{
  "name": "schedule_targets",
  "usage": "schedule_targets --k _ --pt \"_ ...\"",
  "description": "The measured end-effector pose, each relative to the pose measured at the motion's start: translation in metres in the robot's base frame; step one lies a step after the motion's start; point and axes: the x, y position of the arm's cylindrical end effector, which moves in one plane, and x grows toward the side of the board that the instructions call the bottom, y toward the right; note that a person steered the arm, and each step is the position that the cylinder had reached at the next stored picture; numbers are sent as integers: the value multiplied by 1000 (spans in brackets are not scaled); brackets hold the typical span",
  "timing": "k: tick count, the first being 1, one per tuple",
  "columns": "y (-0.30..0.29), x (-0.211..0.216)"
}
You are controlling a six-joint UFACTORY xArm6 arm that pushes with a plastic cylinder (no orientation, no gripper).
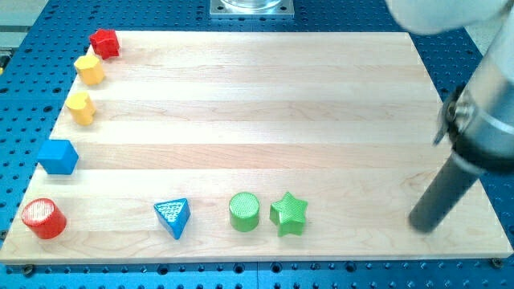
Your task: Point your arm below the triangle
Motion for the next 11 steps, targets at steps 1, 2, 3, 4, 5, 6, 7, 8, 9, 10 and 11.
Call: schedule_targets --k 1,2,3,4,5,6,7,8,9,10,11 --pt "-29 11" --pt "-51 11" --pt "-116 10" --pt "-170 10" --pt "-202 10" --pt "-220 10" --pt "-237 10" --pt "-255 10" --pt "-259 10" --pt "-279 10" --pt "-332 11"
